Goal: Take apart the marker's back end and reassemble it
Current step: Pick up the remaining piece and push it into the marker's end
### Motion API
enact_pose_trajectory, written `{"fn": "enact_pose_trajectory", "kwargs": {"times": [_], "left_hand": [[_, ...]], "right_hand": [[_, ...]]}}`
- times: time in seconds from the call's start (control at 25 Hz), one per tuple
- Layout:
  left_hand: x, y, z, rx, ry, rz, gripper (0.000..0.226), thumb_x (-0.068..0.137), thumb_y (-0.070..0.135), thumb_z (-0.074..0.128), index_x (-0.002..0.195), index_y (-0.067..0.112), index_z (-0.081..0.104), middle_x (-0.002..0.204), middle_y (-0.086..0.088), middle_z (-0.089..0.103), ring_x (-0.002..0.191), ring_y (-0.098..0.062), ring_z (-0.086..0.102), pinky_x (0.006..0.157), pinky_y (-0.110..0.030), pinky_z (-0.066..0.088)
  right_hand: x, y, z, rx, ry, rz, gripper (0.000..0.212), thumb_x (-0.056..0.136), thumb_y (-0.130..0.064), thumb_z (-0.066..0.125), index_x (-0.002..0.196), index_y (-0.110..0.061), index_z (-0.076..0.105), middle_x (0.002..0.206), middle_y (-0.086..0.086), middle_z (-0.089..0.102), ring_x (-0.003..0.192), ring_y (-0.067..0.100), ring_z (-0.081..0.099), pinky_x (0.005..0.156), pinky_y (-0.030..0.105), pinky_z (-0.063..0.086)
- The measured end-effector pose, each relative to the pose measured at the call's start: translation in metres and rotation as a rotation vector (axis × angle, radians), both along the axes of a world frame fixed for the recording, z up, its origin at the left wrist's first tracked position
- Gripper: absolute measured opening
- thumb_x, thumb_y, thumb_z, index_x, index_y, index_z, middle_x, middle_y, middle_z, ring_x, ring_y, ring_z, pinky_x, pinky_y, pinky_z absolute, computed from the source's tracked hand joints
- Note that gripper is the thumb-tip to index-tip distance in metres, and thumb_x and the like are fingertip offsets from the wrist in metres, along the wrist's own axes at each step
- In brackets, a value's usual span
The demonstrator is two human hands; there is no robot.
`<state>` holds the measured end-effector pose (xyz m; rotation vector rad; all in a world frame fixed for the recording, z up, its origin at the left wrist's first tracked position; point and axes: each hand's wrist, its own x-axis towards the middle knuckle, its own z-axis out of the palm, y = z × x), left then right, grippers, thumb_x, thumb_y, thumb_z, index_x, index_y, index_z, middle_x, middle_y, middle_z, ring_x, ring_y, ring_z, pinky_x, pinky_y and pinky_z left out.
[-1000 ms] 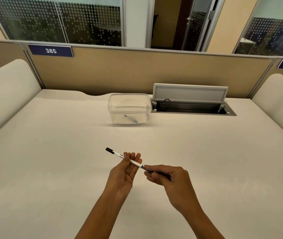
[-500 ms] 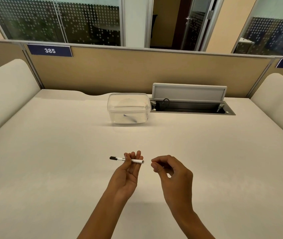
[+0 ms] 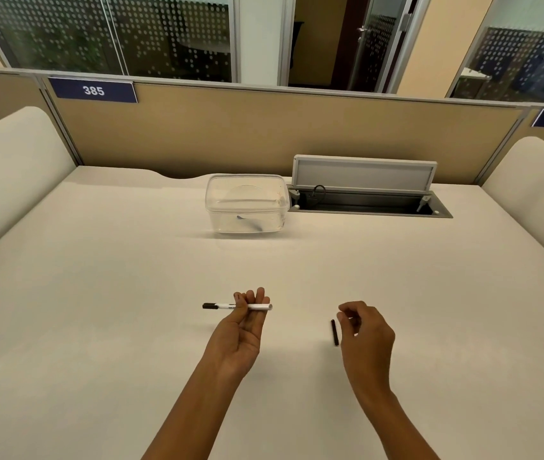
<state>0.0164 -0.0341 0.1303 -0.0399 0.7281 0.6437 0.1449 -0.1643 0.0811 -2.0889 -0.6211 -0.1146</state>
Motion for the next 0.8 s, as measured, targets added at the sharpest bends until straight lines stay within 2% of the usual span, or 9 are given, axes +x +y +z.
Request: {"fn": "enact_pose_trajectory", "kwargs": {"times": [0.12,0.2,0.28,0.44,0.6,0.68,0.8], "left_hand": [[0.0,0.0,-0.002,-0.012,-0.004,0.005,0.016,0.094,0.005,0.048,0.084,0.001,0.06,0.081,-0.009,0.066,0.059,-0.026,0.072,0.096,-0.041,0.045],[0.0,0.001,-0.003,-0.008,0.001,0.005,0.017,0.094,0.005,0.048,0.083,0.001,0.06,0.076,-0.01,0.069,0.059,-0.025,0.072,0.096,-0.042,0.045],[0.0,0.0,-0.004,0.003,0.01,0.001,0.017,0.094,0.004,0.047,0.083,0.002,0.06,0.066,-0.01,0.071,0.058,-0.025,0.072,0.095,-0.042,0.045],[-0.002,0.002,-0.004,0.022,0.016,0.006,0.017,0.094,0.004,0.047,0.084,0.002,0.06,0.064,-0.009,0.07,0.059,-0.025,0.072,0.096,-0.043,0.044],[-0.001,0.004,-0.003,0.066,0.024,0.011,0.017,0.095,0.005,0.047,0.084,0.002,0.06,0.066,-0.008,0.07,0.06,-0.023,0.073,0.095,-0.043,0.044],[0.001,0.004,-0.003,0.078,0.038,0.018,0.017,0.095,0.005,0.047,0.083,0.002,0.06,0.07,-0.008,0.069,0.06,-0.023,0.073,0.095,-0.042,0.045],[0.002,0.002,-0.001,0.102,0.041,0.011,0.017,0.095,0.006,0.047,0.083,0.003,0.059,0.065,-0.007,0.07,0.061,-0.022,0.073,0.094,-0.041,0.045]], "right_hand": [[0.006,-0.003,-0.022,-0.153,0.001,-0.013,0.009,0.085,-0.013,0.068,0.093,-0.01,0.066,0.086,0.006,0.065,0.075,0.02,0.062,0.067,0.03,0.051],[0.005,-0.003,-0.031,-0.229,0.013,-0.01,0.016,0.085,-0.018,0.068,0.097,-0.008,0.066,0.089,0.007,0.065,0.077,0.021,0.062,0.068,0.029,0.048],[0.003,-0.003,-0.038,-0.303,-0.015,0.002,0.016,0.085,-0.015,0.068,0.097,-0.004,0.066,0.089,0.01,0.065,0.078,0.025,0.062,0.067,0.03,0.048],[0.007,-0.003,-0.043,-0.37,-0.058,0.019,0.004,0.083,-0.001,0.064,0.085,-0.003,0.066,0.078,0.01,0.064,0.069,0.026,0.059,0.058,0.032,0.046],[0.002,-0.007,-0.026,-0.212,0.0,0.032,0.01,0.083,-0.003,0.064,0.089,-0.011,0.067,0.086,0.003,0.063,0.075,0.017,0.059,0.063,0.023,0.043],[-0.008,-0.004,-0.009,-0.08,-0.021,0.109,0.016,0.085,-0.002,0.063,0.093,-0.015,0.065,0.093,-0.001,0.059,0.081,0.01,0.059,0.066,0.017,0.046],[-0.024,0.001,0.021,0.066,-0.086,0.223,0.017,0.087,-0.002,0.061,0.096,-0.016,0.066,0.095,-0.005,0.06,0.082,0.006,0.059,0.067,0.01,0.046]]}}
